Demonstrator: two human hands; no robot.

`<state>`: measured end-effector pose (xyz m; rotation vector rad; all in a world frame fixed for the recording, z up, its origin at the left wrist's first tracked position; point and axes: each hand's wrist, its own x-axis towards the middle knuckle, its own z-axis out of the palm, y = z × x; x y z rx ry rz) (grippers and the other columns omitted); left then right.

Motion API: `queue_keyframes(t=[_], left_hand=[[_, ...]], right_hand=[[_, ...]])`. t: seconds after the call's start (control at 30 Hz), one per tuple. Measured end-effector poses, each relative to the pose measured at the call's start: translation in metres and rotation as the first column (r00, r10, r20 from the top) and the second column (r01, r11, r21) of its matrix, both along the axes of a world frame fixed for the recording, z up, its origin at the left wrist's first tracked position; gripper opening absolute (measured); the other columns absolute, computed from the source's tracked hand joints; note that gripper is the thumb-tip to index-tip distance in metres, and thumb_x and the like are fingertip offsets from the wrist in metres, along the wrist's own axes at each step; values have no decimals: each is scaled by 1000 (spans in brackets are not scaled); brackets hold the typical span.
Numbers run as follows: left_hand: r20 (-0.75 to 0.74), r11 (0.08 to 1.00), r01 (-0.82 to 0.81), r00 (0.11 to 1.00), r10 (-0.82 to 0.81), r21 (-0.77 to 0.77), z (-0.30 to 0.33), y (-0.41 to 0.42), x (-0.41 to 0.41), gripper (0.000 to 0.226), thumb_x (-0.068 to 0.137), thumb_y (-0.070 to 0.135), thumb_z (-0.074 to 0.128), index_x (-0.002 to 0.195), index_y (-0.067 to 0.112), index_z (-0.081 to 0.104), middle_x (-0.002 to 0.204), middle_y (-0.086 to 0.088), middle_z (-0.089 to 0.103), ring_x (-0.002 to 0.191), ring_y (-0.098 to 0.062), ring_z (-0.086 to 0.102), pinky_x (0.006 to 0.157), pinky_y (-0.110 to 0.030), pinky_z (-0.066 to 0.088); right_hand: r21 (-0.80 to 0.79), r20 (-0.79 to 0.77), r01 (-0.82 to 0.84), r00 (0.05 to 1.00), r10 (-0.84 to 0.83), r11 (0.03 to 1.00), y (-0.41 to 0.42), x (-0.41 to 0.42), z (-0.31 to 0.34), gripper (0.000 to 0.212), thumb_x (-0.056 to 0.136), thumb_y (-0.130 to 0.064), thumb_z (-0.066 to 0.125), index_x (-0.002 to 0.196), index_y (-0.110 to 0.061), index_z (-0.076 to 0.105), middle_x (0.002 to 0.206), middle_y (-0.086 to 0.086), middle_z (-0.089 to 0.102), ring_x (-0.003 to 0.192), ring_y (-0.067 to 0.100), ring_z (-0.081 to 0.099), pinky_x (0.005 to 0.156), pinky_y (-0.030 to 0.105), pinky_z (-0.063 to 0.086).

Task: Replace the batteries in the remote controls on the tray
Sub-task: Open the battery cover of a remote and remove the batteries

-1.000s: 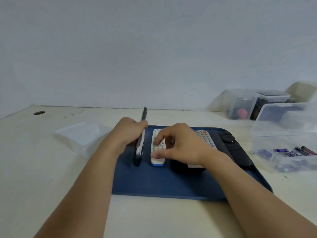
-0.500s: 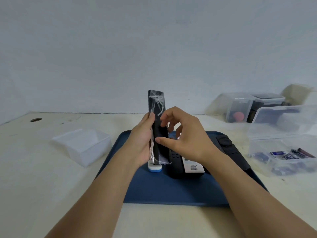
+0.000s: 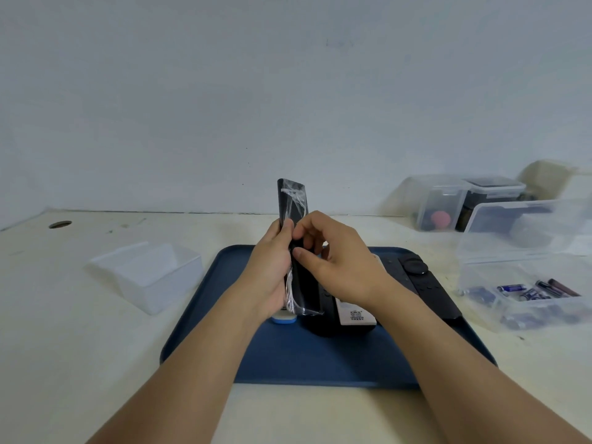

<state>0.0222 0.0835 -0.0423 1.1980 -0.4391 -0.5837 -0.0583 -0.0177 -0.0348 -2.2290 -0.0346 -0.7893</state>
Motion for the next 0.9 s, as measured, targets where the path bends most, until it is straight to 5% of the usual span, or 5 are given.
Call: queue_keyframes(t=[0.37,0.6,0.67,0.77,0.9], left_hand=[[-46,997,-79,996,79,-4,-5,-8,-6,40,109,33,43,78,22,65,88,-8,70,95,-26,70,94,-48,57],[-101,996,-77,992,72,-46,0,-5,-4,32,109,37,39,126,18,60,118,-15,71,102,-30,74,88,-53,59],[-164,995,-72,985,61,-62,3,-3,-2,34,109,38,41,127,17,59,113,-15,74,100,-33,74,89,-59,58],[-253,995,-52,967,30,-81,6,-3,-1,28,106,35,50,116,12,61,103,-13,74,80,-29,73,69,-46,62],[-330,993,-34,944,-4,-110,8,0,0,41,101,26,59,136,5,56,107,-11,72,79,-21,71,63,-35,61]], right_hand=[[-30,-69,1,998,-3,1000,-5,0,0,13,90,-11,66,98,-18,59,83,-6,57,77,15,55,66,16,43],[88,-36,-14,999,17,996,-8,-3,7,11,88,-12,71,93,-22,70,74,-18,56,74,7,54,72,25,50],[214,-13,-23,1000,26,977,-11,-6,13,10,85,-11,77,88,-20,74,74,-17,60,73,10,59,71,24,53],[507,59,55,993,-99,860,-28,-15,23,8,84,-5,78,86,-11,74,80,4,66,70,17,68,71,31,60],[587,-197,305,952,-232,750,-61,-29,25,10,83,3,76,85,-4,68,86,16,68,67,19,68,62,29,62]])
